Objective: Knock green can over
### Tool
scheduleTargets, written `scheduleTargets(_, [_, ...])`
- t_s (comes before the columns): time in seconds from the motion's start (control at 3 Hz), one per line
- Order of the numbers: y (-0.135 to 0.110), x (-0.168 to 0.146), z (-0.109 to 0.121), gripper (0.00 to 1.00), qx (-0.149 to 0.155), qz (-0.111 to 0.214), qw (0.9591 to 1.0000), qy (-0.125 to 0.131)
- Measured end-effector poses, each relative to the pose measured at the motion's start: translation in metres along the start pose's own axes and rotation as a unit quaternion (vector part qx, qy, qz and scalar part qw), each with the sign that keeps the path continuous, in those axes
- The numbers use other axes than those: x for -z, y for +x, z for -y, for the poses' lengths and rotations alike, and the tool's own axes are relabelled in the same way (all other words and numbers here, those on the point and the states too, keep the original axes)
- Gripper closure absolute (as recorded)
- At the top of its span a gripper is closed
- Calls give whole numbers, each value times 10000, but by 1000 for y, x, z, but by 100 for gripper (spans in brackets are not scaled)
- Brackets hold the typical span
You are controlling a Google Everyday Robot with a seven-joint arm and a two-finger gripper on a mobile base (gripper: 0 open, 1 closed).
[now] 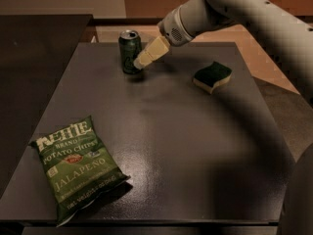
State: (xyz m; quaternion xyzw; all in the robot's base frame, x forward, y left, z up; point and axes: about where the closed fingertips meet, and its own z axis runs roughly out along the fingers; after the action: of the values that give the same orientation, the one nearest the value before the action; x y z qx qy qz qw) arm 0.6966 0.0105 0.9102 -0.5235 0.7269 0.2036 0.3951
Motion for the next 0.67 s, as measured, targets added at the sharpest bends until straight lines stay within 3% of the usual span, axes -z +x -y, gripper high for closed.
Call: scheduleTargets(0.67, [-13,-30,3,0,-246,205,9995,-50])
